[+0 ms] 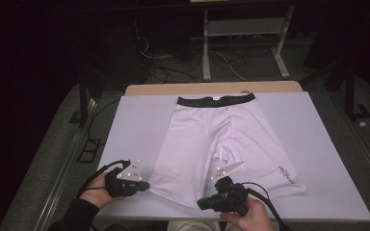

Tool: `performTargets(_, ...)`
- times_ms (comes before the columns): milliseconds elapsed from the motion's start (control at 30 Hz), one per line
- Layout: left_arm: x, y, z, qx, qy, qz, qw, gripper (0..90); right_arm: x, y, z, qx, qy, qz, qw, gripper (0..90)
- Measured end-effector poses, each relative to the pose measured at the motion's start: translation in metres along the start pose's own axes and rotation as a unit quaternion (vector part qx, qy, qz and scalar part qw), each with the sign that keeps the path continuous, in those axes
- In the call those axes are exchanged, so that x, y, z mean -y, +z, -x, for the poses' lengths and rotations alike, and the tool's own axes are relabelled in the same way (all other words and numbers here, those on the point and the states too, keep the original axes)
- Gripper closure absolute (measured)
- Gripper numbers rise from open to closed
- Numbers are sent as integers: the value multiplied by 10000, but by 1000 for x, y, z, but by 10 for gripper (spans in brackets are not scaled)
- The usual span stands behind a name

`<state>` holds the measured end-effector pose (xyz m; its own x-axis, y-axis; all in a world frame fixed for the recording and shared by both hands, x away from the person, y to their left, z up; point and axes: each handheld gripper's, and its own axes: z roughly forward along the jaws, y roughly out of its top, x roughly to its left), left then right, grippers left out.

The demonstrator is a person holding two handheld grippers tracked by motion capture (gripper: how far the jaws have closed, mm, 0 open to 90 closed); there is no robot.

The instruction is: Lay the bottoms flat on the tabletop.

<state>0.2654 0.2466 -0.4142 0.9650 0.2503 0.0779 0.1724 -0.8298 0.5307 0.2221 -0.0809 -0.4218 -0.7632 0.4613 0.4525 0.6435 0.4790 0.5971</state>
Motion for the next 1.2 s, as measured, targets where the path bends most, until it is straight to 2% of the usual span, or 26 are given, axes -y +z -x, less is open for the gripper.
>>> performTargets(67,1,2,0,24,18,-9,10000,883,1,2,2,4,-7,-54,10000,886)
performTargets(133,2,4,1,69,-14,15,10000,880,5,4,5,-2,45,-99,9999,885)
performTargets(333,2,7,4,187,59,-29,9998,880,15,13,12,-7,242,-297,9993,886)
performTargets(467,0,5,4,228,73,-57,9997,878,16,16,12,-7,213,-363,9991,885)
performTargets(533,-1,4,3,299,-39,9,9995,854,16,15,12,-21,235,-361,9991,873)
performTargets(567,-1,4,2,308,-103,34,9995,810,15,14,12,-21,231,-358,9991,862)
performTargets(700,-4,2,1,245,-295,179,9991,632,15,8,13,89,181,-201,9996,713)
performTargets(800,-7,1,-1,248,-505,318,9979,511,14,1,17,142,177,-99,9997,627)
performTargets(933,-12,1,-3,253,-629,469,9966,359,11,-11,23,191,197,90,9996,483)
performTargets(1067,-18,2,-7,300,-849,755,9931,233,6,-23,28,305,96,233,9992,332)
performTargets(1200,-26,3,-12,254,-982,1002,9898,96,2,-37,34,587,29,418,9974,133)
